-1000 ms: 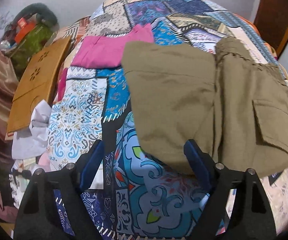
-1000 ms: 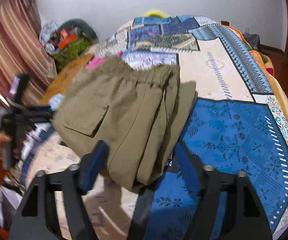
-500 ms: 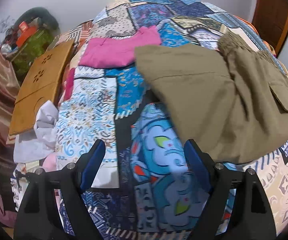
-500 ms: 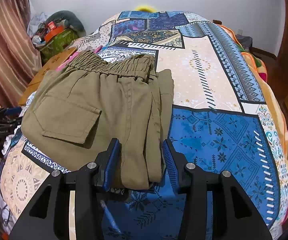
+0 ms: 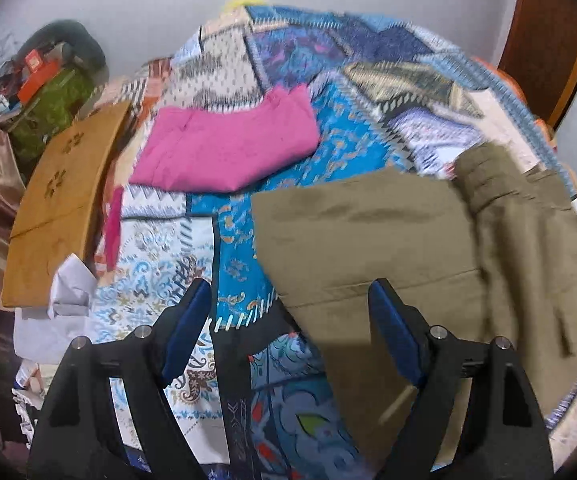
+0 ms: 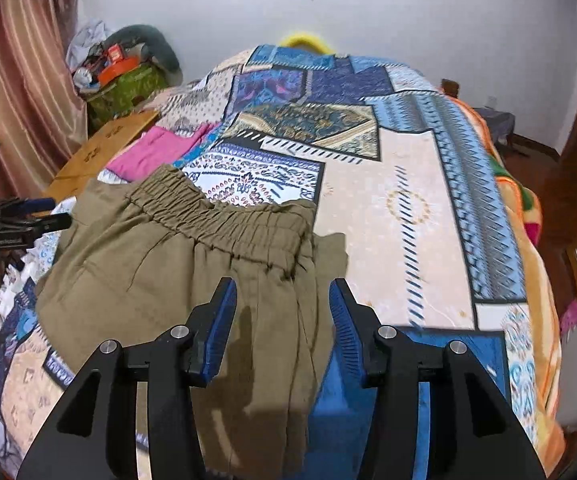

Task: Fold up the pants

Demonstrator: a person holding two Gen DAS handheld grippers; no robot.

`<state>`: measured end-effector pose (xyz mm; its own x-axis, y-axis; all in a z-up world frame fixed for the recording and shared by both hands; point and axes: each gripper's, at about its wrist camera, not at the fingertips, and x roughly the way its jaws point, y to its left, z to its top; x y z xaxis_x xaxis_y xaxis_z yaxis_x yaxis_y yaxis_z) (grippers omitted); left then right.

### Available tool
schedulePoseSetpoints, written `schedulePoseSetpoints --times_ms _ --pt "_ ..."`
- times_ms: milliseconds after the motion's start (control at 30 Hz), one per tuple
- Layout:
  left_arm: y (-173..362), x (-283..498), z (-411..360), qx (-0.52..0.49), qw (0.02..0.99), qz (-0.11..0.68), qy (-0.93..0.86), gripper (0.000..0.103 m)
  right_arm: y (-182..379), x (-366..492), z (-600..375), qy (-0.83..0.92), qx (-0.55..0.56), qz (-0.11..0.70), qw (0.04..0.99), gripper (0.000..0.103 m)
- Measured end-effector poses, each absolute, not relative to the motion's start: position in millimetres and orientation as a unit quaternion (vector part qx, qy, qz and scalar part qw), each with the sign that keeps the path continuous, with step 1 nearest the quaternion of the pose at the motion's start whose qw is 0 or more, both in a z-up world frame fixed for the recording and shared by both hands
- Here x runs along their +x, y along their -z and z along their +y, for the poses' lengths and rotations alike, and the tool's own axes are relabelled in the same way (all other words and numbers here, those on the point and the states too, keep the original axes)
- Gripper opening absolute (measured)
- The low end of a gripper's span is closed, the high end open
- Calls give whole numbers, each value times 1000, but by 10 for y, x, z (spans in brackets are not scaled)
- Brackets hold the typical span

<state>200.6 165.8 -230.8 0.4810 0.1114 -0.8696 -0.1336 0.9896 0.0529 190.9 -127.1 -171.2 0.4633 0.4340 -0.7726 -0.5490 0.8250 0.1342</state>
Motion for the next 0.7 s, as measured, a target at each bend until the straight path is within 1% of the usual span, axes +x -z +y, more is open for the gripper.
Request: schedulePoseSetpoints --times_ms 133,267,333,367,433,467,600,633,700 --pt "2402 1942 1792 -30 856 510 -72 85 1934 1969 -1178 -290 -88 453 839 44" --pt "2404 1822 1948 -16 851 517 -95 85 1974 1953 -1320 -287 -65 455 841 46" --pt "2421 1779 2065 1 842 523 -133 83 1951 1947 -1408 -282 -56 455 843 47" --pt "2419 1749 2130 -4 840 524 -141 82 1939 1940 -1456 -278 -53 456 844 48" --pt "2376 1667 2273 -45 841 522 -136 82 1915 1927 -1508 -271 -50 458 845 48" --pt "2328 1611 2321 -71 844 516 -128 82 1899 1914 -1532 -266 -50 459 846 50" --pt "2140 1493 2274 -107 858 493 -95 82 1792 1840 -1566 -257 -60 456 850 50" --pt "2085 1473 2218 -114 862 487 -79 82 1756 1811 -1574 -258 -61 454 851 51" --pt "2028 1483 2084 -118 866 483 -57 82 1700 1757 -1578 -261 -61 452 851 58"
